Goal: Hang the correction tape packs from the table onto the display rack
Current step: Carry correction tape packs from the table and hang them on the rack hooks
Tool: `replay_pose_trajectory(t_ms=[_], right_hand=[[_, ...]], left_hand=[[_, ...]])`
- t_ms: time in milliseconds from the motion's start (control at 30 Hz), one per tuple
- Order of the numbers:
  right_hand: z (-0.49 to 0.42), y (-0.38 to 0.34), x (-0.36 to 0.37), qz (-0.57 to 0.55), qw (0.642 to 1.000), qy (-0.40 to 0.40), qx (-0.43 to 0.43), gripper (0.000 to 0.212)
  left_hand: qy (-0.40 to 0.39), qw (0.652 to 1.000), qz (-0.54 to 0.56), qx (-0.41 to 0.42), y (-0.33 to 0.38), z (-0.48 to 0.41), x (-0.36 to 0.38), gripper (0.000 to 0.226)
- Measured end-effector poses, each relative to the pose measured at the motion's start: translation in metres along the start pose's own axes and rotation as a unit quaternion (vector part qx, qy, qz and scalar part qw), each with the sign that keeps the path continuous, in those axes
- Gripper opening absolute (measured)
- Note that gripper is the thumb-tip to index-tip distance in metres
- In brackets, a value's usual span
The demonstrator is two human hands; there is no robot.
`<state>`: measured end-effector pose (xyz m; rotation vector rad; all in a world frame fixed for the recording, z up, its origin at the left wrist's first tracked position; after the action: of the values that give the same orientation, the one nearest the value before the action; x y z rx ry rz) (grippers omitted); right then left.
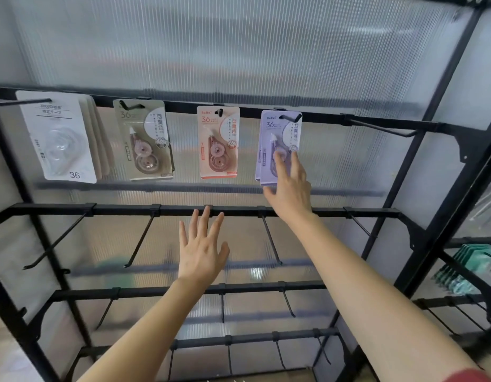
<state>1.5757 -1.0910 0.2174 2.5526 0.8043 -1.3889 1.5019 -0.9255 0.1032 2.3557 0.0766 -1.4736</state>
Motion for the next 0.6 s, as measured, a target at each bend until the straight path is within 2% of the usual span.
replay_pose_trajectory(t_ms=[233, 367, 467, 600], right_hand=[[0.072, -0.028, 0.019, -0.032, 0.998, -0.022, -0.045, 0.073], [0.122, -0.043, 0.034, -0.077, 0.994, -0.050, -0.056, 0.071], [0.163, -0.052, 0.045, -0.088, 0.991, -0.086, -0.054, 0.071], [0.214, -0.060, 0.048, -0.067, 0.989, -0.123, -0.037, 0.072]], left_hand=[[0.034, 0.997, 0.060, -0.032, -0.003, 0.018, -0.007, 0.066], [0.059, 0.992, 0.109, -0.037, -0.015, 0.057, -0.004, 0.081], [0.021, 0.996, 0.076, -0.031, -0.029, 0.102, 0.012, 0.086], [-0.068, 0.996, 0.013, -0.046, -0.051, 0.157, 0.032, 0.087]])
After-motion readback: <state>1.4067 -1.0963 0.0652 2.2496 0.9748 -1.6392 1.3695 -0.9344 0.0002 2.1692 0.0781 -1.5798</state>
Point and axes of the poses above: each hand's wrist, its own z-axis away from the middle knuckle, its own x-axis out of the palm, y = z × x, the point moved 5 cm from there along -z, towards the middle knuckle, and after that the axes turned 12 degrees about -x, right-handed, at the moved point
